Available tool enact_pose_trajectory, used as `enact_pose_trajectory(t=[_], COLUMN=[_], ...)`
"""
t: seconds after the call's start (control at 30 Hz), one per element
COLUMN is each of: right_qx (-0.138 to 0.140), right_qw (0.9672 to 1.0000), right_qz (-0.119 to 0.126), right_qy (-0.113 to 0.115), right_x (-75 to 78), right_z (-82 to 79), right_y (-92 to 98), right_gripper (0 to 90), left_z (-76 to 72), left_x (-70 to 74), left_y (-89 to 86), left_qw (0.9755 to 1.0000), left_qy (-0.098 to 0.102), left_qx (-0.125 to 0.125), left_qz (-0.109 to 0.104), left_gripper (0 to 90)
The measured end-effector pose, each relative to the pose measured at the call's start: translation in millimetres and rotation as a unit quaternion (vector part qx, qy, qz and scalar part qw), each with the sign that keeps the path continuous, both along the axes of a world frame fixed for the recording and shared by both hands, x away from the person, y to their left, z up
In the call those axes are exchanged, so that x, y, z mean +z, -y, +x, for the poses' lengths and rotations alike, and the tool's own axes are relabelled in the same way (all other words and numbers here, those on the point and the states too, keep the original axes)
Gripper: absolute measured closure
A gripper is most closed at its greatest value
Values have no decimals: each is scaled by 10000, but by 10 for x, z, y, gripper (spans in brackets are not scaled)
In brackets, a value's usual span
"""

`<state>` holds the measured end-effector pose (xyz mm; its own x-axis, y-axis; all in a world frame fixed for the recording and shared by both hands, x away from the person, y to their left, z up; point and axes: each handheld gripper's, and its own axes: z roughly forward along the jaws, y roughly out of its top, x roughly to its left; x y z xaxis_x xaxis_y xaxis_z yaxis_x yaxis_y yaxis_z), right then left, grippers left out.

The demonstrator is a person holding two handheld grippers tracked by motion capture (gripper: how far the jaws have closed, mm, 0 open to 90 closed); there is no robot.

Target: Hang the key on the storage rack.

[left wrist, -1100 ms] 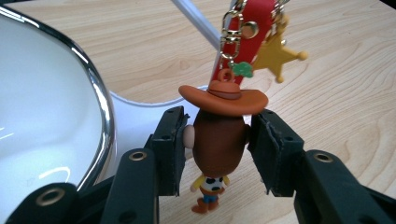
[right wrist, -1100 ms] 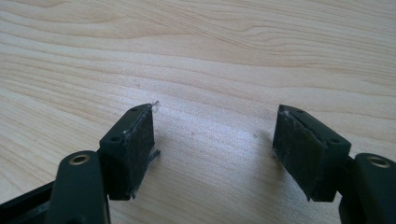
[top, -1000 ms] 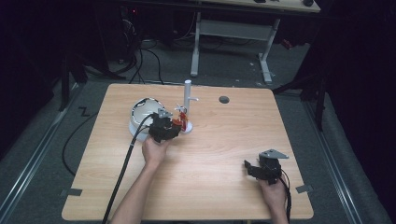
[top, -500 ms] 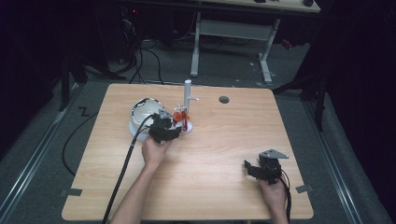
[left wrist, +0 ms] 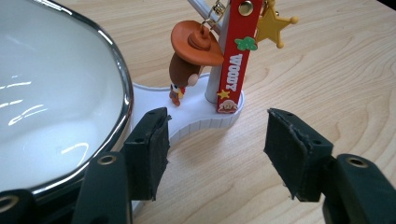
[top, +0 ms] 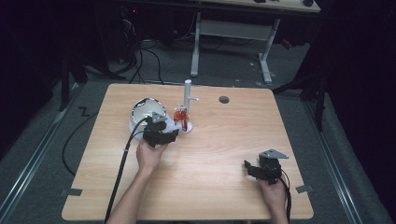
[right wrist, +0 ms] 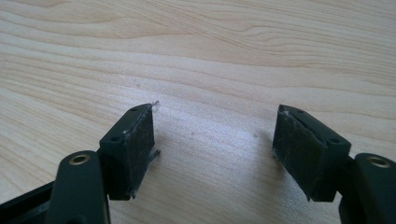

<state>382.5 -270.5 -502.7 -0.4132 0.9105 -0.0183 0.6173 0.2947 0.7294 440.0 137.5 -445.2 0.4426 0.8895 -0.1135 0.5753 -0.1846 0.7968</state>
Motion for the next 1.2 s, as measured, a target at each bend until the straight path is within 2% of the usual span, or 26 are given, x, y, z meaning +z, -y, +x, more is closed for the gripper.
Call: enact_pose_trajectory(t=[0.43, 0.57, 0.8, 0.9, 1.07, 1.2], right_qx=[-2, 2, 0, -2, -1, -4], right_qw=[10000, 10000, 10000, 10000, 10000, 10000], right_qz=[0, -2, -1, 1, -1, -1], right_qy=[0, 1, 2, 1, 3, 3], right_x=[0, 0, 0, 0, 0, 0], right_z=[0, 0, 0, 0, 1, 1], right_y=[-1, 0, 0, -1, -1, -1], right_gripper=[297, 297, 297, 297, 297, 297], left_z=[-149, -183, -260, -295, -372, -426], left_x=[16, 27, 75, 77, 71, 75], left_y=[-108, -117, -120, -140, -178, -215], left_qw=[9999, 9999, 9998, 9996, 9997, 9996], left_qy=[-2, -4, 77, 110, 149, 168], left_qx=[-32, -74, -136, -122, -113, -95], left_qz=[-156, -131, -143, -213, -128, -222], left_gripper=[379, 369, 364, 364, 364, 364])
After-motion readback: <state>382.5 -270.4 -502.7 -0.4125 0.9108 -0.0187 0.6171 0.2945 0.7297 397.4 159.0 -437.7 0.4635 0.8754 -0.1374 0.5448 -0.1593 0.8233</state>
